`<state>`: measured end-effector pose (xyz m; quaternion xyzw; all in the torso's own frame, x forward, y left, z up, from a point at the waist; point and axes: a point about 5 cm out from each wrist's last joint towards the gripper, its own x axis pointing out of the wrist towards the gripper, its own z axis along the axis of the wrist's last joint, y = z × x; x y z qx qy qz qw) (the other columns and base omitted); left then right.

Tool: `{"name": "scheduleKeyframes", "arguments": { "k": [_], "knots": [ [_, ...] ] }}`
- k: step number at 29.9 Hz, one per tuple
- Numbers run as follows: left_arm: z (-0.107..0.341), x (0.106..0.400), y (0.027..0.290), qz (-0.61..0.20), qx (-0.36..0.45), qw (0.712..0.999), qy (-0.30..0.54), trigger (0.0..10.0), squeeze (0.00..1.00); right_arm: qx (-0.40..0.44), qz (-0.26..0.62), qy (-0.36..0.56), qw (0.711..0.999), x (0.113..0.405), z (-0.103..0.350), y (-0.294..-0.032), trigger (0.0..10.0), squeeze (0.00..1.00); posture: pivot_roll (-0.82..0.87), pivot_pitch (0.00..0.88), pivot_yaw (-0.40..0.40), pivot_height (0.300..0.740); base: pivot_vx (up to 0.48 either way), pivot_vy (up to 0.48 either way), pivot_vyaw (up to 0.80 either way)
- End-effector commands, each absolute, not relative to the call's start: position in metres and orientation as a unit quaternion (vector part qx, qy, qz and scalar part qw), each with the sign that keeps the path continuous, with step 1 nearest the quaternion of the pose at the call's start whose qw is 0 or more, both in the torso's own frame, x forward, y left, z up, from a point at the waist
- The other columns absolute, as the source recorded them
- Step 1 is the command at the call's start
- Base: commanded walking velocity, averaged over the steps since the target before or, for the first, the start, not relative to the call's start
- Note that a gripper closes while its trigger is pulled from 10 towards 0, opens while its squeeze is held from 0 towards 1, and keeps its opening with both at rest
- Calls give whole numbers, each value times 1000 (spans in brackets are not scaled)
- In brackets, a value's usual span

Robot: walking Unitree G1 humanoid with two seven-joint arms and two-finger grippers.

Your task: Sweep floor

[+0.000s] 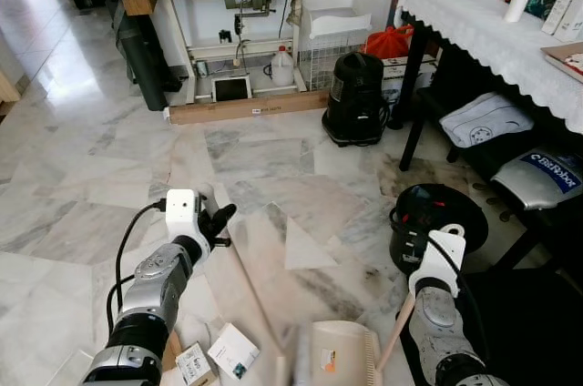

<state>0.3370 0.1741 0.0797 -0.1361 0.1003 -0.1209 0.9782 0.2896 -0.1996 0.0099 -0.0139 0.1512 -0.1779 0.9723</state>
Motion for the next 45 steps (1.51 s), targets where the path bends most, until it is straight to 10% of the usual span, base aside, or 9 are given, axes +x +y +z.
{"name": "scheduleKeyframes", "arguments": {
  "k": [1, 14, 26, 45],
  "knots": [
    [91, 343, 171, -127, -179, 972, 79, 10000, 0, -11, -169, 149, 974, 295, 13, -195, 10000, 0, -17, 0, 39, 740, 0, 0, 0],
    [106, 346, 175, -115, -209, 970, 42, 10000, 0, -11, -166, 146, 975, 297, 15, -196, 10000, 0, -13, 0, 31, 740, 0, 0, 0],
    [150, 348, 182, -59, -119, 986, -102, 10000, 0, -11, -170, 136, 976, 301, 21, -198, 10000, 0, -14, 0, 28, 740, 0, 0, 0],
    [128, 335, 176, -38, 19, 994, -101, 10000, 0, 62, -171, 28, 983, 318, 55, -198, 10000, 0, -24, 0, 13, 740, 0, 0, 0]
  ]
}}
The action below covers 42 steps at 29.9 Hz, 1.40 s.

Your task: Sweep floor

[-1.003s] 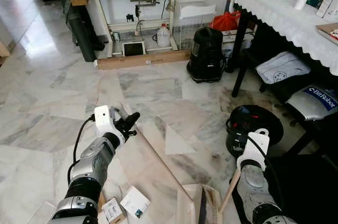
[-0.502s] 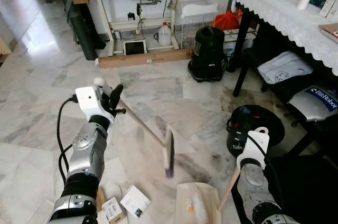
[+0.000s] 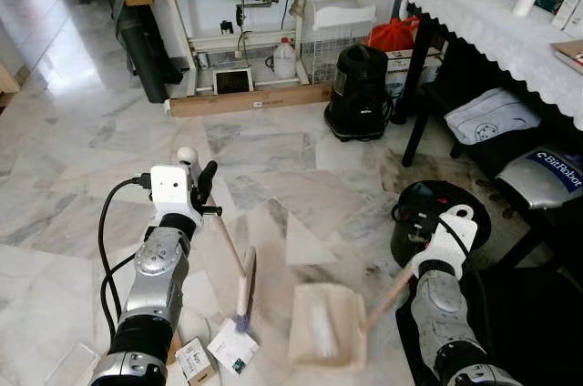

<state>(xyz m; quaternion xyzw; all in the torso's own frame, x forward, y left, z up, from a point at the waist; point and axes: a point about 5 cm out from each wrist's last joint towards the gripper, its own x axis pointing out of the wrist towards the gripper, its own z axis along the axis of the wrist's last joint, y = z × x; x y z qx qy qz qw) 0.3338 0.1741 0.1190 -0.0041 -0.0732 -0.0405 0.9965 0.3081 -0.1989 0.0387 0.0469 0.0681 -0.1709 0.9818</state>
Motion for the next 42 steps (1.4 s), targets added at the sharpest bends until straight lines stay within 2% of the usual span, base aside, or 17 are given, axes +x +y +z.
{"name": "scheduleKeyframes", "arguments": {
  "k": [1, 6, 14, 21, 27, 31, 34, 35, 36, 40, 42],
  "knots": [
    [128, 334, 176, -38, 24, 994, -102, 10000, 0, 71, -170, 22, 983, 319, 58, -197, 10000, 0, -23, 0, 12, 740, 0, 0, 0],
    [125, 332, 175, -41, 34, 993, -101, 10000, 0, 119, -173, 15, 978, 321, 60, -193, 10000, 0, -23, 0, 10, 740, 0, 0, 0],
    [122, 331, 175, -39, 35, 994, -99, 10000, 0, 142, -166, 5, 976, 322, 65, -193, 10000, 0, -31, 0, 8, 740, 0, 0, 0],
    [119, 329, 170, -44, 32, 994, -98, 10000, 0, 228, -177, 1, 958, 322, 65, -195, 10000, 0, -37, 0, 10, 740, 0, 0, 0],
    [119, 331, 171, -46, 35, 994, -96, 10000, 0, 247, -172, 3, 953, 322, 64, -191, 10000, 0, -39, 0, 17, 740, 0, 0, 0],
    [120, 332, 171, -48, 36, 993, -98, 10000, 0, 230, -163, 1, 959, 322, 65, -189, 10000, 0, -39, 0, 17, 740, 0, 0, 0],
    [121, 331, 169, -50, 33, 993, -100, 10000, 0, 268, -168, 0, 949, 322, 65, -190, 10000, 0, -36, 0, 16, 740, 0, 0, 0],
    [120, 331, 169, -50, 33, 993, -100, 10000, 0, 321, -174, 5, 931, 323, 63, -191, 10000, 0, -36, 0, 16, 740, 0, 0, 0],
    [119, 331, 168, -51, 34, 993, -98, 10000, 0, 322, -176, 5, 930, 323, 63, -192, 10000, 0, -36, 0, 16, 740, 0, 0, 0],
    [118, 330, 168, -51, 35, 994, -96, 10000, 0, 249, -155, 2, 956, 323, 66, -188, 10000, 0, -39, 0, 20, 740, 0, 0, 0],
    [118, 330, 168, -50, 35, 993, -96, 10000, 0, 260, -152, 5, 954, 323, 66, -185, 10000, 0, -35, 0, 16, 740, 0, 0, 0]
  ]
}}
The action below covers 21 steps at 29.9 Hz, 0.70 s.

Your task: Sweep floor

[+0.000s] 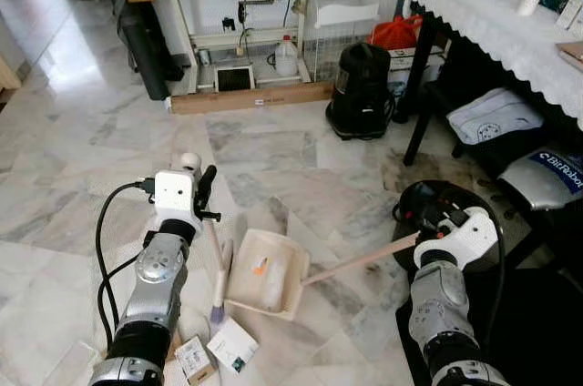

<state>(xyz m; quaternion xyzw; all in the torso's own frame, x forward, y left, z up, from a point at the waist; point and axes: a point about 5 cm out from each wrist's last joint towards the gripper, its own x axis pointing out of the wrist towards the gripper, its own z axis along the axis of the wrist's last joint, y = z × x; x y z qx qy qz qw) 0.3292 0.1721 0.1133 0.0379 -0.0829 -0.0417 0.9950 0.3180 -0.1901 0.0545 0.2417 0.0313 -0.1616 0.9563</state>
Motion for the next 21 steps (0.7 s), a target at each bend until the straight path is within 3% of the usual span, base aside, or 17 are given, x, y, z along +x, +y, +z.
{"name": "scheduleKeyframes", "arguments": {
  "k": [1, 4, 10, 21],
  "knots": [
    [118, 331, 168, -50, 35, 993, -96, 10000, 0, 271, -153, 7, 950, 323, 65, -184, 10000, 0, -33, 0, 14, 740, 0, 0, 0],
    [118, 331, 168, -48, 35, 994, -97, 10000, 0, 266, -156, 11, 951, 323, 64, -184, 10000, 0, -32, 0, 13, 740, 0, 0, 0],
    [117, 330, 169, -45, 37, 994, -95, 10000, 0, 112, -146, -16, 983, 323, 76, -188, 10000, 0, -31, 0, 13, 740, 0, 0, 0],
    [120, 329, 167, -43, 36, 993, -105, 10000, 0, 82, -144, -31, 986, 322, 81, -187, 10000, 0, -35, 0, 10, 740, 0, 0, 0]
  ]
}}
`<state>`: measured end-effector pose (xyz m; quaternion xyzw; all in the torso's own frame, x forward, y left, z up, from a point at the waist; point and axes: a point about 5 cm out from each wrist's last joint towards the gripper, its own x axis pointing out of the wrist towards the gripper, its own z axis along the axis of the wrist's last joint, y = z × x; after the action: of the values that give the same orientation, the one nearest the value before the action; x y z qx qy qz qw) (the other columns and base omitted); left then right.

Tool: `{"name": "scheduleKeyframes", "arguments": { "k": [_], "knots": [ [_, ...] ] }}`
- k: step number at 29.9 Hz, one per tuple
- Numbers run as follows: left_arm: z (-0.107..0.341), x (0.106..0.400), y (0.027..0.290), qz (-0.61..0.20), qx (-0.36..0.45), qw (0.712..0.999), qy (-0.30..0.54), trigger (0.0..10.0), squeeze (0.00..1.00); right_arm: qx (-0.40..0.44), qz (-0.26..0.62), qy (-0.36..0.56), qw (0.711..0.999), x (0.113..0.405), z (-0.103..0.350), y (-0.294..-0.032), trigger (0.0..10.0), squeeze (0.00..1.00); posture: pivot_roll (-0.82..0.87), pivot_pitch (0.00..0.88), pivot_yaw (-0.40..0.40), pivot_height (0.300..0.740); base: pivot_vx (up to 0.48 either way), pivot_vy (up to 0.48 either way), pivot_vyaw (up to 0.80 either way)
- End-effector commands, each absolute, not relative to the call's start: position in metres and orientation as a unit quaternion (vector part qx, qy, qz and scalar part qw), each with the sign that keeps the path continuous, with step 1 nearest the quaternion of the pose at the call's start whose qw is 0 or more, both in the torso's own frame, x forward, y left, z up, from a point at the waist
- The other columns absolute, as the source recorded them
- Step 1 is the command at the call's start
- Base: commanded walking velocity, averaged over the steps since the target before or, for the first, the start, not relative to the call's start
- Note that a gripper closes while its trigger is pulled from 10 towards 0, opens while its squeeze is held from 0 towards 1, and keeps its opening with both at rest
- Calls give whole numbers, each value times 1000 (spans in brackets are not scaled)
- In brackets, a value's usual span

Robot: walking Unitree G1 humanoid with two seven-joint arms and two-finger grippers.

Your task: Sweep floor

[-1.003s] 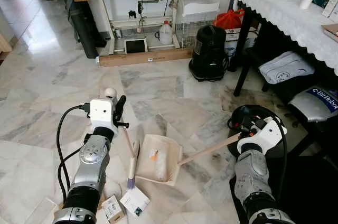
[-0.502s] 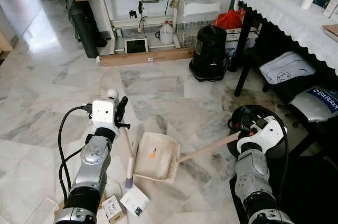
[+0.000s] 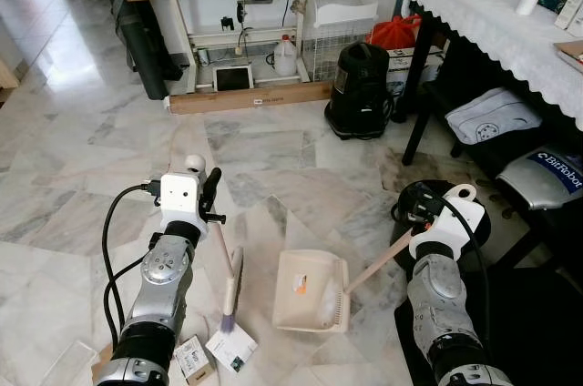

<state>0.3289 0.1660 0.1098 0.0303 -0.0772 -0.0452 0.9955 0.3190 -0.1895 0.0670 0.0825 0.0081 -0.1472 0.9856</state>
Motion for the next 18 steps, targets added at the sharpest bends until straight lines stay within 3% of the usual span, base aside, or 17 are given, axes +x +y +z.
{"name": "scheduleKeyframes", "arguments": {
  "k": [1, 12, 18],
  "knots": [
    [120, 329, 167, -43, 36, 993, -106, 10000, 0, 81, -144, -32, 986, 322, 81, -187, 10000, 0, -36, 0, 10, 740, 0, 0, 0],
    [121, 326, 167, -40, 40, 992, -114, 10000, 0, 73, -143, -32, 986, 319, 79, -182, 10000, 0, -31, 0, 13, 740, 0, 0, 0],
    [120, 325, 164, -40, 39, 992, -113, 10000, 0, 74, -137, -35, 987, 317, 79, -180, 10000, 0, -32, 0, 14, 740, 0, 0, 700]
  ]
}}
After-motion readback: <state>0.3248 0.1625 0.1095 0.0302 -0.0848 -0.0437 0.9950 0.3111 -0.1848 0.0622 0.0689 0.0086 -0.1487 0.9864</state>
